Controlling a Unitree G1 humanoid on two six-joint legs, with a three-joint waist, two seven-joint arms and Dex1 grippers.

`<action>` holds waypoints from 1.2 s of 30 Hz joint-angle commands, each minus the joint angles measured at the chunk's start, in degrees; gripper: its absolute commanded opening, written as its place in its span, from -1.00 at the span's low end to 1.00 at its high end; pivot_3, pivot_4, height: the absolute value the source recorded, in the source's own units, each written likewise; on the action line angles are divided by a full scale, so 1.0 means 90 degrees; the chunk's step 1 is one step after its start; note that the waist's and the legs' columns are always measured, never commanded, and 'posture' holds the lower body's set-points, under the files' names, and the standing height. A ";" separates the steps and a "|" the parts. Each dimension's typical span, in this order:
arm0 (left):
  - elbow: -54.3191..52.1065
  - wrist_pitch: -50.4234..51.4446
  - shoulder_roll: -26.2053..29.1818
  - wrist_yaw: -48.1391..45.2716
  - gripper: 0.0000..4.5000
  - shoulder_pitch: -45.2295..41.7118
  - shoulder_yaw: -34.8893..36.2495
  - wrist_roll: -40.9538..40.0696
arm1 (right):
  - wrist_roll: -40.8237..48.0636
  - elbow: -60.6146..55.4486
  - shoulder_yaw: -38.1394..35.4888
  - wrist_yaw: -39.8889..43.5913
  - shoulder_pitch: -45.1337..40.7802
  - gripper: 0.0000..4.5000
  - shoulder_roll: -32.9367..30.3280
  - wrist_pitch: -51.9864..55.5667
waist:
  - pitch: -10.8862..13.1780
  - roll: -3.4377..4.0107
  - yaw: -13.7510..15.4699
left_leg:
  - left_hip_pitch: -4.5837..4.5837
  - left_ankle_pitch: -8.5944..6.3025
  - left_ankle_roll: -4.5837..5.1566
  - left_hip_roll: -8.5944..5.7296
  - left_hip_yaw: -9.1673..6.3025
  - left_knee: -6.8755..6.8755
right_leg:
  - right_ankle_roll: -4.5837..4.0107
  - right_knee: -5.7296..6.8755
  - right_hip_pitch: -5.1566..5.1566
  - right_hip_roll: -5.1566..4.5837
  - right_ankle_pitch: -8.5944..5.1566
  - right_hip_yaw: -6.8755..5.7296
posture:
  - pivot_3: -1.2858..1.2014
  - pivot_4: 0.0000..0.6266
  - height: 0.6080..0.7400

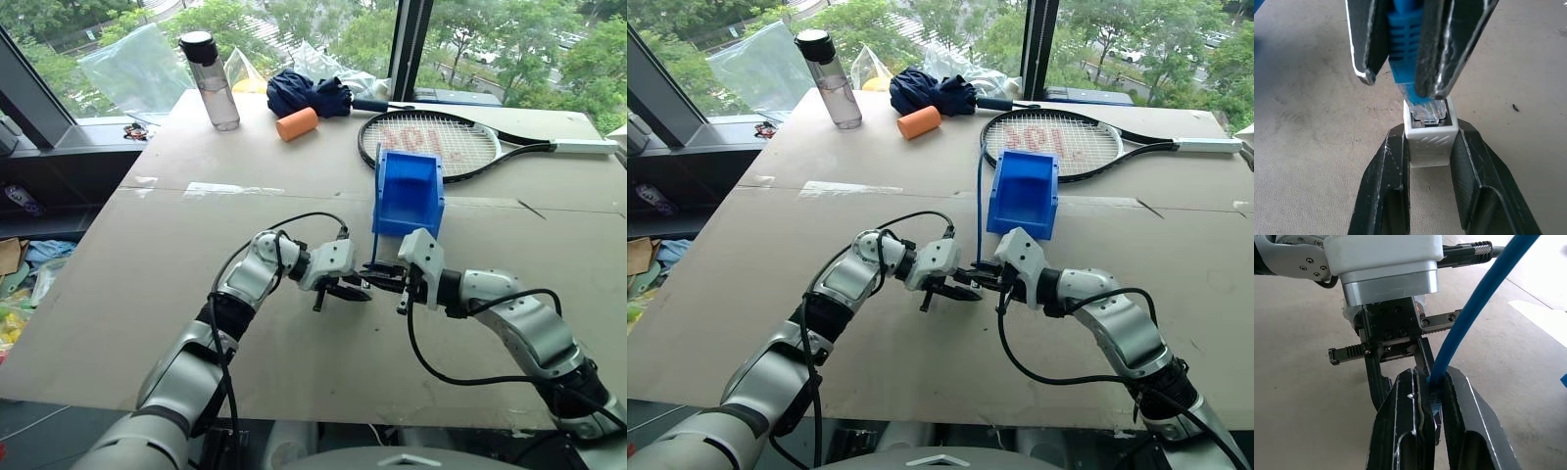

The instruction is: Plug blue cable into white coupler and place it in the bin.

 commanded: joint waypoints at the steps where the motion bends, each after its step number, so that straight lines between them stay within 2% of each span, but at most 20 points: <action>1: -0.0279 0.0011 -0.0035 -0.0047 -0.77 0.0036 0.0008 -0.0047 | -0.0462 0.0194 0.0338 0.0183 0.0195 -1.00 -0.0266 -0.0005 | 0.0000 -0.0001 0.0000 | 0.0000 0.0000 0.0000 0.0000 0.0000 0.0000 | 0.0000 0.0000 0.0000 0.0000 0.0000 0.0000 | 0.03 -0.52 1.00; 6: -0.0358 0.0063 -0.0025 -0.0041 -0.77 0.0070 0.0010 -0.0058 | -0.1052 0.0242 0.0773 0.0390 0.0155 -1.00 -0.0570 -0.0260 | -0.0002 0.0003 0.0001 | 0.0000 0.0000 0.0000 0.0000 0.0001 0.0000 | 0.0000 0.0000 0.0000 0.0000 -0.0001 0.0000 | 0.03 -0.52 1.00; 15: -0.0349 0.0099 -0.0070 -0.0030 -0.77 0.0008 0.0014 -0.0070 | -0.1459 0.0588 0.1088 0.0629 0.0069 -1.00 -0.0556 -0.0243 | -0.0011 0.0003 0.0001 | 0.0008 0.0000 0.0000 0.0000 0.0000 0.0000 | -0.0003 0.0000 0.0007 0.0000 -0.0002 -0.0001 | 0.03 -0.52 1.00; 20: -0.0574 0.0345 -0.0039 0.0068 -0.77 0.0096 0.0195 -0.0252 | -0.1117 0.0492 0.0497 0.0258 0.0219 -1.00 -0.0163 -0.0212 | -0.0014 0.0002 0.0002 | 0.0010 0.0000 0.0000 0.0000 -0.0001 0.0001 | -0.0002 0.0000 0.0010 0.0000 -0.0002 -0.0002 | 0.03 -0.52 1.00; 22: -0.1048 0.0973 0.0091 0.0251 -0.30 0.0240 0.0649 -0.0698 | -0.0583 0.0186 -0.0263 -0.0071 0.0301 -1.00 0.0203 -0.0028 | -0.0011 0.0003 -0.0006 | 0.0009 0.0000 0.0000 0.0001 -0.0003 0.0001 | -0.0002 0.0000 0.0011 0.0001 -0.0001 -0.0003 | 0.03 -0.52 1.00; 23: -0.1292 0.1259 0.0163 0.0308 -0.17 0.0323 0.0815 -0.0873 | -0.0362 0.0041 -0.0549 -0.0151 0.0351 -1.00 0.0315 0.0080 | -0.0007 0.0005 -0.0018 | 0.0009 0.0000 0.0000 0.0002 -0.0003 0.0001 | 0.0000 0.0000 0.0011 0.0001 -0.0001 -0.0002 | 0.03 -0.52 1.00; 25: -0.1965 0.1892 0.0321 0.0653 0.29 0.0670 0.1233 -0.1229 | 0.0248 -0.0358 -0.1150 -0.0252 0.0393 -1.00 0.0452 0.0534 | -0.0001 0.0013 -0.0018 | 0.0002 0.0000 0.0000 0.0004 -0.0004 0.0002 | 0.0001 0.0004 0.0006 0.0000 0.0000 -0.0003 | 0.03 -0.52 1.00; 26: -0.2305 0.2146 0.0416 0.0808 0.41 0.0862 0.1401 -0.1359 | 0.0536 -0.0521 -0.1421 -0.0344 0.0355 -1.00 0.0513 0.0779 | 0.0001 0.0016 -0.0034 | 0.0002 0.0000 0.0000 0.0005 -0.0005 0.0002 | 0.0001 0.0003 0.0006 0.0000 0.0001 -0.0002 | 0.03 -0.52 1.00; 27: -0.2669 0.2380 0.0517 0.0969 0.69 0.1074 0.1556 -0.1468 | 0.0821 -0.0645 -0.1701 -0.0452 0.0268 -1.00 0.0572 0.1024 | 0.0002 0.0019 -0.0039 | 0.0003 0.0000 0.0000 0.0007 -0.0005 0.0002 | 0.0001 0.0004 0.0006 -0.0001 0.0001 -0.0002 | 0.03 -0.52 1.00; 28: -0.3079 0.2659 0.0603 0.1167 0.80 0.1323 0.1777 -0.1650 | 0.1085 -0.0636 -0.2037 -0.0689 0.0028 -1.00 0.0683 0.1320 | 0.0004 0.0022 -0.0072 | 0.0004 0.0000 0.0000 0.0007 -0.0005 0.0001 | 0.0001 0.0004 0.0007 -0.0001 0.0001 -0.0002 | 0.03 -0.52 1.00; 32: -0.4325 0.3401 0.0660 0.1915 0.80 0.1993 0.2401 -0.2232 | 0.1484 0.0266 -0.2824 -0.1364 -0.1351 -1.00 0.0859 0.2135 | 0.0017 0.0034 -0.0143 | 0.0006 0.0000 -0.0001 0.0008 -0.0018 -0.0001 | 0.0003 0.0006 0.0006 -0.0003 0.0002 -0.0003 | 0.03 -0.52 1.00; 36: -0.4872 0.3661 0.0539 0.2419 0.80 0.2152 0.2434 -0.2415 | 0.1313 0.2185 -0.3054 -0.1752 -0.2735 -1.00 0.0916 0.2521 | 0.0015 0.0032 -0.0125 | 0.0009 0.0000 -0.0001 0.0005 -0.0014 -0.0002 | 0.0000 0.0006 0.0010 -0.0003 0.0003 -0.0011 | 0.03 -0.52 1.00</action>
